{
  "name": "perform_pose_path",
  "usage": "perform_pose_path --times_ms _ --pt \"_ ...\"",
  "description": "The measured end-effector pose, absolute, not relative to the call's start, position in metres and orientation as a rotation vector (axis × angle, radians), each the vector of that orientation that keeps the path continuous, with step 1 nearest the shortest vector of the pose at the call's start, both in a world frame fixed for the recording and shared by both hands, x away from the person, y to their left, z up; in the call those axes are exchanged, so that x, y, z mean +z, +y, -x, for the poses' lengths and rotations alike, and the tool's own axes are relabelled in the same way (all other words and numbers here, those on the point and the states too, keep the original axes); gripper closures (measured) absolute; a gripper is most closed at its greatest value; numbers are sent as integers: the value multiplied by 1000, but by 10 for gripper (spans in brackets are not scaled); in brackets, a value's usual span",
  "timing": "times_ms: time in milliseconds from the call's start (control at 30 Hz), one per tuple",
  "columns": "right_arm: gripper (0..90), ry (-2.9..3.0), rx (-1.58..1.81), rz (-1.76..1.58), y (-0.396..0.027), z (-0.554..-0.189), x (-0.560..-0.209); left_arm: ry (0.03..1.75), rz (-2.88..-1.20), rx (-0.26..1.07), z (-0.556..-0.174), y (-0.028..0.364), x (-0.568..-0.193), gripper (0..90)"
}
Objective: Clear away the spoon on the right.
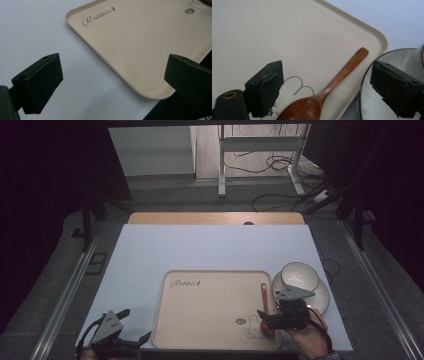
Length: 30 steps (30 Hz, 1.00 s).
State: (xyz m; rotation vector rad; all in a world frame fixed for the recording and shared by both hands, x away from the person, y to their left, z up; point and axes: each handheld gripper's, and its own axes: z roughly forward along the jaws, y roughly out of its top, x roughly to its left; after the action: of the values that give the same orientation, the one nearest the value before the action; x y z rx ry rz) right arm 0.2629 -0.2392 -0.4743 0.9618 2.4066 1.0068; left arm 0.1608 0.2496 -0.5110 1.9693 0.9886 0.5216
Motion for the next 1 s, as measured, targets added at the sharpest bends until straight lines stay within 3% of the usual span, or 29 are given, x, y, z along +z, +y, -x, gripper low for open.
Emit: perform_pose_path --times_ms 1000 --pt "0 2296 1052 -983 -276 -231 -481 990 -1969 521 -161 250 -511 15"
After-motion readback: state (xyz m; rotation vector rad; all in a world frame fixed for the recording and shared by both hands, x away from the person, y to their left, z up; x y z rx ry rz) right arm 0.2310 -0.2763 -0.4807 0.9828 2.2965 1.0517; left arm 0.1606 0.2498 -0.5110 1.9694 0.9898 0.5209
